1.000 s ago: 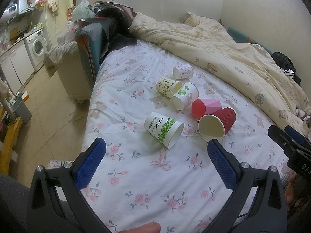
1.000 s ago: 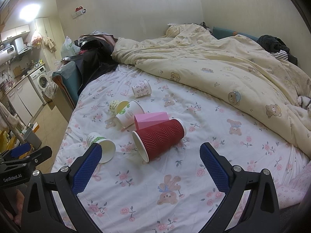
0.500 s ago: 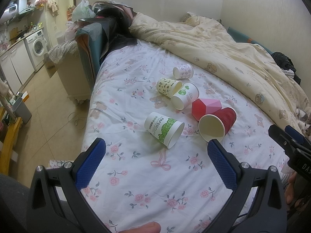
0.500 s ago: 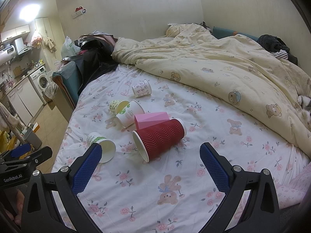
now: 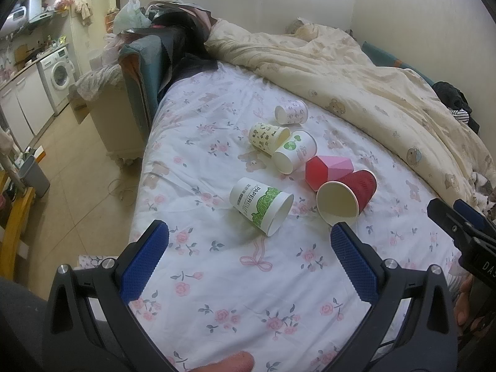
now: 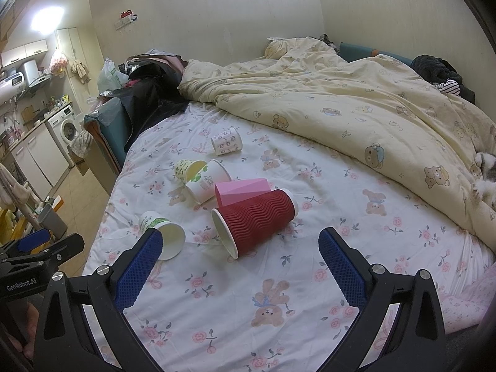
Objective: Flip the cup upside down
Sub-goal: 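Move the right tool down toward the white Hello Kitty cup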
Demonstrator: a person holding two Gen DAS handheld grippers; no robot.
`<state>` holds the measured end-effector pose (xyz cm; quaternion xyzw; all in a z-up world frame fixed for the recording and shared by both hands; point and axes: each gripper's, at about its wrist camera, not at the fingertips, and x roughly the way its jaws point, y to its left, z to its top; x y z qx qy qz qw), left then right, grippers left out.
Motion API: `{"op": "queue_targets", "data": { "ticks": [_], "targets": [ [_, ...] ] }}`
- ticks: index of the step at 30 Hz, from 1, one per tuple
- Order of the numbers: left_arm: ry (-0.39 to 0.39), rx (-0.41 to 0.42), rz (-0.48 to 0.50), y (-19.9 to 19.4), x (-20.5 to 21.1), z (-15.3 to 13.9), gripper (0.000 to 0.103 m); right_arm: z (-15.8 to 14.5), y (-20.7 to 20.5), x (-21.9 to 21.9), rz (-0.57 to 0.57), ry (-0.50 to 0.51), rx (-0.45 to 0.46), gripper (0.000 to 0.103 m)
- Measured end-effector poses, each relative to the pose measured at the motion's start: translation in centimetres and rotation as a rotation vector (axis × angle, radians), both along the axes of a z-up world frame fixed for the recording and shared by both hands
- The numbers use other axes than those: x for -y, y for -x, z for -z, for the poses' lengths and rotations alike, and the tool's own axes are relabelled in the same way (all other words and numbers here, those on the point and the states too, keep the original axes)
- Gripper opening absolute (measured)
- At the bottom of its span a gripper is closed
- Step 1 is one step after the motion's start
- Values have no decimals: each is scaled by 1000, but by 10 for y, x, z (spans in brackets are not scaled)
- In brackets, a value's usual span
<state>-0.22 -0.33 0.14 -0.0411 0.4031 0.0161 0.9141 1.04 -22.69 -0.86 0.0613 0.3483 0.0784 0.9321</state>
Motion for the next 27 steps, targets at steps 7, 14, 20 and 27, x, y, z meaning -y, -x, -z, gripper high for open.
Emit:
{"op": "queue_targets", "data": {
  "ticks": [7, 14, 20, 27],
  "targets": [
    [0, -16, 3, -2, -2, -2, 103, -1, -1, 0, 0, -2, -10, 103],
    [-11, -44, 16, -43, -10, -14, 103, -7, -25, 2, -27, -41, -61, 103],
    [-17, -33, 34, -83, -3, -22, 103, -13, -64, 8, -32, -49, -87, 103],
    [-63, -32, 19, -136, -2, -18, 103, -20, -116, 6, -58, -13, -76, 103]
  ]
}}
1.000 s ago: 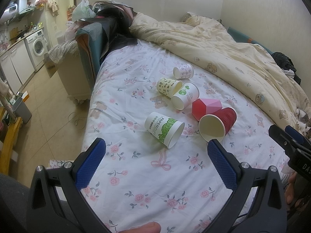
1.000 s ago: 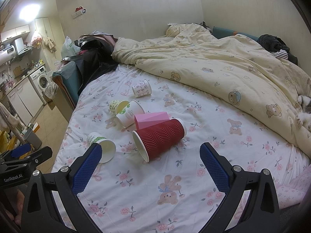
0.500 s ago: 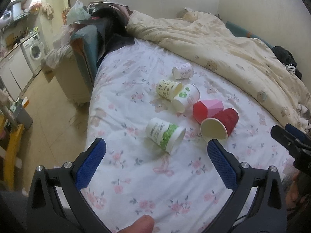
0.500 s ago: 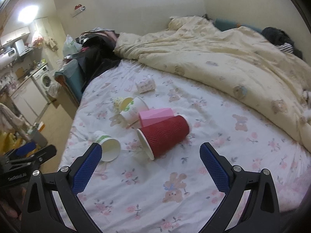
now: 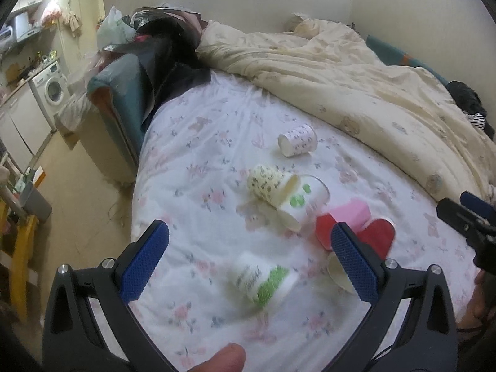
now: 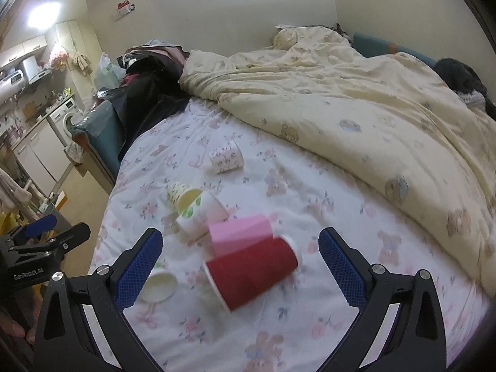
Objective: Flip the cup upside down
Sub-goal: 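Move the right tool down toward the white Hello Kitty cup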
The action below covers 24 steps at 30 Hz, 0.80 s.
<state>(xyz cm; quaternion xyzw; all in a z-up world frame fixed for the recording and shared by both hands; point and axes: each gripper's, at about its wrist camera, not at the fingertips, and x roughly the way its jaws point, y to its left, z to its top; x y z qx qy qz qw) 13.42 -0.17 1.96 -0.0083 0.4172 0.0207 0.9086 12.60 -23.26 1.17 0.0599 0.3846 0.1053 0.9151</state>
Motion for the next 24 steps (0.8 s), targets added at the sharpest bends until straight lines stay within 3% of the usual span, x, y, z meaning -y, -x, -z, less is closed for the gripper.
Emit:
{"op": "queue_targets", "data": {
  "ticks": [4, 11, 17, 24],
  "targets": [
    [19, -28, -25, -28, -9, 8, 103, 3, -37, -2, -31, 14, -29, 103],
    [31, -98, -57, -76, -24, 36, 103, 28, -121, -11, -166, 29, -196, 103],
    [45, -143, -83, -105, -35, 55, 103, 54, -196, -41, -273, 136, -338, 103],
    [48, -138, -97, -114, -46, 57, 103, 98, -275, -47, -22, -174, -599, 103]
  ]
}}
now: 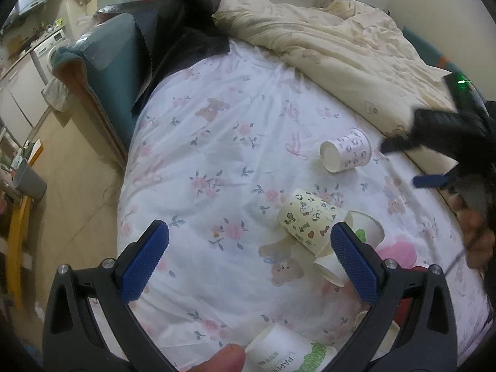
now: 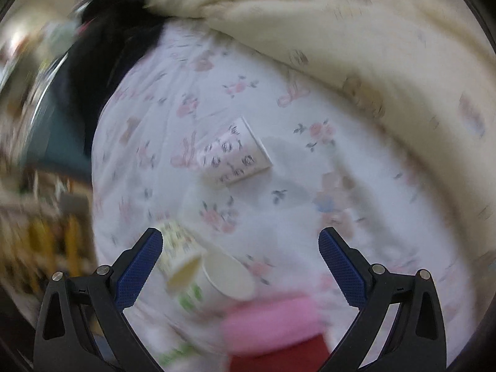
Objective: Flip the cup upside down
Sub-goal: 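Move the right tool down toward the white Hello Kitty cup, then close the right gripper around the Hello Kitty cup's body, then lift the Hello Kitty cup with the right gripper, rim up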
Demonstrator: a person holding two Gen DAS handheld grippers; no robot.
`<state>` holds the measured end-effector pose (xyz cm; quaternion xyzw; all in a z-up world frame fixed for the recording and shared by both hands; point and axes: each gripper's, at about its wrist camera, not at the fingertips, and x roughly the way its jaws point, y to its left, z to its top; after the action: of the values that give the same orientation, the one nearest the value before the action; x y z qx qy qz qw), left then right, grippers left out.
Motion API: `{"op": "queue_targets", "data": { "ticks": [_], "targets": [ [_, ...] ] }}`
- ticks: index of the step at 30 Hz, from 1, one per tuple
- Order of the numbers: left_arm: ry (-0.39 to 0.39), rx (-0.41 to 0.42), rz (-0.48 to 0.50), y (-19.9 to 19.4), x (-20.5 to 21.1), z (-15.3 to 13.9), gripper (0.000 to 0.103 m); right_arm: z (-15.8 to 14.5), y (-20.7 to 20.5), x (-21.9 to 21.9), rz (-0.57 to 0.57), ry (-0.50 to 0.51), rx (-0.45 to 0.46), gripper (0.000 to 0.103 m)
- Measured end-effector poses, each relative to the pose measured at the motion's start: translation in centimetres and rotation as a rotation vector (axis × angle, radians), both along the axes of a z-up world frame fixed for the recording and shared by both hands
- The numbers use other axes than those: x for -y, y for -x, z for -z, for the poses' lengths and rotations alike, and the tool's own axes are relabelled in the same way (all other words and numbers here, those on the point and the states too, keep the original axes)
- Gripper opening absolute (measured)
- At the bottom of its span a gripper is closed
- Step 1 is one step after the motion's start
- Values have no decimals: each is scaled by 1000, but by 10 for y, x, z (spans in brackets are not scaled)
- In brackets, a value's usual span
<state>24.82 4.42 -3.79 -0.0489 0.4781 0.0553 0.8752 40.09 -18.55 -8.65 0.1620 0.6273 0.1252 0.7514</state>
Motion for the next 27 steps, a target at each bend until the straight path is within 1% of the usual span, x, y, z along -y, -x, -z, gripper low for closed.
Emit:
{"op": "queue_targets", "data": {
  "ticks": [2, 3, 4, 5, 6, 7, 8, 9, 13, 16, 17, 19, 20, 21, 24, 27],
  "targets": [
    [15, -9, -5, -1, -3, 2, 103, 18, -12, 1, 109, -94, -103, 102],
    [19, -12, -6, -1, -4, 2, 103, 29, -16, 4, 193, -165, -138, 102],
    [21, -14, -7, -1, -5, 2, 103, 39, -17, 7, 279, -223, -152, 102],
    [22, -13, -8, -1, -6, 2, 103, 47, -17, 7, 329, -242, -169, 102],
    [20, -10, -10, -1, -8, 1, 103, 58, -17, 7, 387, -271, -199, 99],
    [19, -8, -12, -1, -9, 1, 103, 72, -18, 5, 440, -324, -234, 97],
    [16, -6, -14, -1, -10, 1, 103, 77, -19, 3, 459, -345, -247, 91],
    [9, -4, -19, -1, -13, 1, 103, 84, -21, 0, 478, -354, -252, 91],
    [9, -16, -56, -3, -23, 5, 103, 92, -28, -6, 523, -374, -213, 90],
    [14, -24, -65, -4, -25, 8, 103, 101, -37, -8, 543, -369, -215, 88],
    [8, -24, -64, -3, -25, 8, 103, 105, -39, -7, 553, -373, -219, 84],
    [1, -24, -57, -3, -22, 9, 103, 110, -41, -5, 569, -378, -214, 79],
    [1, -24, -53, -3, -22, 9, 103, 111, -41, -4, 568, -373, -205, 73],
    [0, -23, -49, -2, -20, 9, 103, 112, -42, -4, 562, -377, -195, 62],
    [0, -24, -42, -2, -18, 9, 103, 104, -40, -4, 522, -373, -153, 62],
    [3, -21, -43, -2, -18, 8, 103, 90, -33, -4, 473, -393, -120, 62]
  ]
}}
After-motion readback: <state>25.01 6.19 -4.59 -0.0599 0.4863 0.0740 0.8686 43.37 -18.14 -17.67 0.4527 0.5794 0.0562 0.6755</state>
